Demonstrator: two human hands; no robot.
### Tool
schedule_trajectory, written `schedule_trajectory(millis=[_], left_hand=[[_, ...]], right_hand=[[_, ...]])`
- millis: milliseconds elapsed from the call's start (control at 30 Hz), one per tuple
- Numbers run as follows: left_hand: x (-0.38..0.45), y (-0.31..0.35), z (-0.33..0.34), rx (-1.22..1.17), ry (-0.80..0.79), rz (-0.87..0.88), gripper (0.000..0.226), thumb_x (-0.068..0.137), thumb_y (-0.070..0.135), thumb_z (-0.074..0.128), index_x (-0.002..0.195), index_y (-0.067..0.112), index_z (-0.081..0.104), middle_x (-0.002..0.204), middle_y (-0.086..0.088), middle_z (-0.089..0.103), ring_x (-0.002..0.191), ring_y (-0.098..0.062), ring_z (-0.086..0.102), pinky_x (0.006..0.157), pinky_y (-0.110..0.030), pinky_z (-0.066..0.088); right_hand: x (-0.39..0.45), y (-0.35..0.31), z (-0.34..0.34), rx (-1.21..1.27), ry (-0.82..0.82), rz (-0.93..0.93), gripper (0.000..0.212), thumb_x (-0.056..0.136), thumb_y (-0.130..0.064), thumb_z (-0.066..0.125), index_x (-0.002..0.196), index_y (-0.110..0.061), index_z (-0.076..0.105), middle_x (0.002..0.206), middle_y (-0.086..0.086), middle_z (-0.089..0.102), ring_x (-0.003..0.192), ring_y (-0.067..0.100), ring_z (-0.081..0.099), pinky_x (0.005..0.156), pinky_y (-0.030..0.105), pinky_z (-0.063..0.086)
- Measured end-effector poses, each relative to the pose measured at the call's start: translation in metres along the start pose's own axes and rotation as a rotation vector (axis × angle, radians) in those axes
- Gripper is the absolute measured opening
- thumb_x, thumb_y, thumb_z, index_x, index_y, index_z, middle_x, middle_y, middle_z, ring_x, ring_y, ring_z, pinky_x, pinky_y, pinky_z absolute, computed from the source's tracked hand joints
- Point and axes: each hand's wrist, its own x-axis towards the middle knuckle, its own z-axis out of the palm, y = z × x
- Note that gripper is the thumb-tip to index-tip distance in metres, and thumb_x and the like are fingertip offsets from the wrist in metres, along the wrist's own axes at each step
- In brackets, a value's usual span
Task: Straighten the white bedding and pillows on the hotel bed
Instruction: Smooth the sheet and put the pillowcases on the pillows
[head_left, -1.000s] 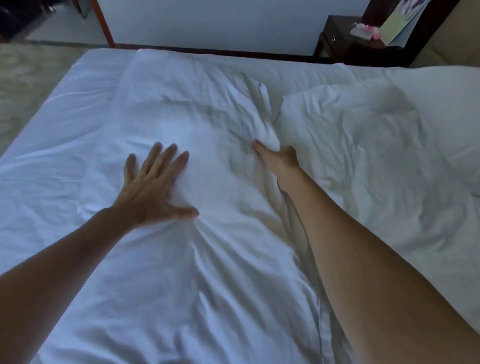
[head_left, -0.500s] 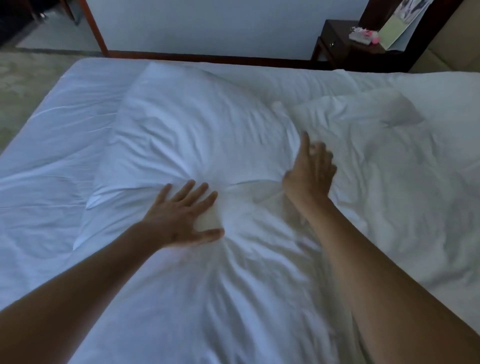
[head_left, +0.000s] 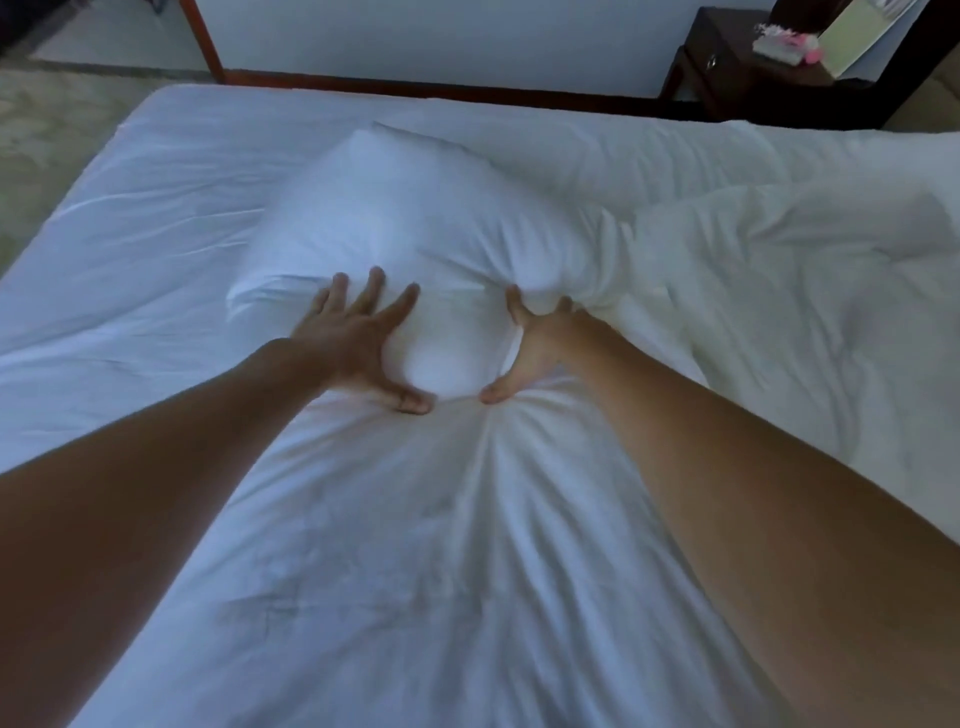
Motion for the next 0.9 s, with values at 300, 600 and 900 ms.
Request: schedule_trajectory(millis=[300,600,900], left_hand=[[0.069,0.006,0.057,-0.024,-0.040,-0.075,0.140,0.039,0.107,0.029,0.150,0.039,-0.024,0.159,-0.008,-0.029,0.145,-0.042,-0.025,0.119,-0.051,-0.012],[0.106,0.010,0.087,-0.053,0.081,-0.116,0.123,0.052,0.105,0.009,0.150,0.039,-0.024,0.159,-0.010,-0.030,0.144,-0.043,-0.026,0.117,-0.054,-0.016],[0.113,0.011,0.071,0.025,-0.030,-0.154,0.131,0.044,0.105,0.018,0.151,0.039,-0.021,0.160,-0.011,-0.026,0.146,-0.045,-0.019,0.118,-0.053,-0.013]], right_hand=[[0.077,0.015,0.085,0.128,0.540,-0.063,0.102,0.067,-0.098,0.019,0.151,-0.050,-0.013,0.163,0.018,-0.017,0.151,0.029,-0.018,0.111,0.065,-0.013],[0.119,0.014,0.072,0.075,0.331,-0.009,0.121,0.061,-0.100,0.020,0.154,-0.032,-0.017,0.162,0.018,-0.017,0.151,0.031,-0.013,0.112,0.068,-0.004],[0.125,0.001,0.047,0.088,0.147,0.063,0.134,0.050,-0.103,0.037,0.151,-0.039,-0.023,0.161,0.013,-0.023,0.150,0.032,-0.017,0.114,0.069,-0.006]])
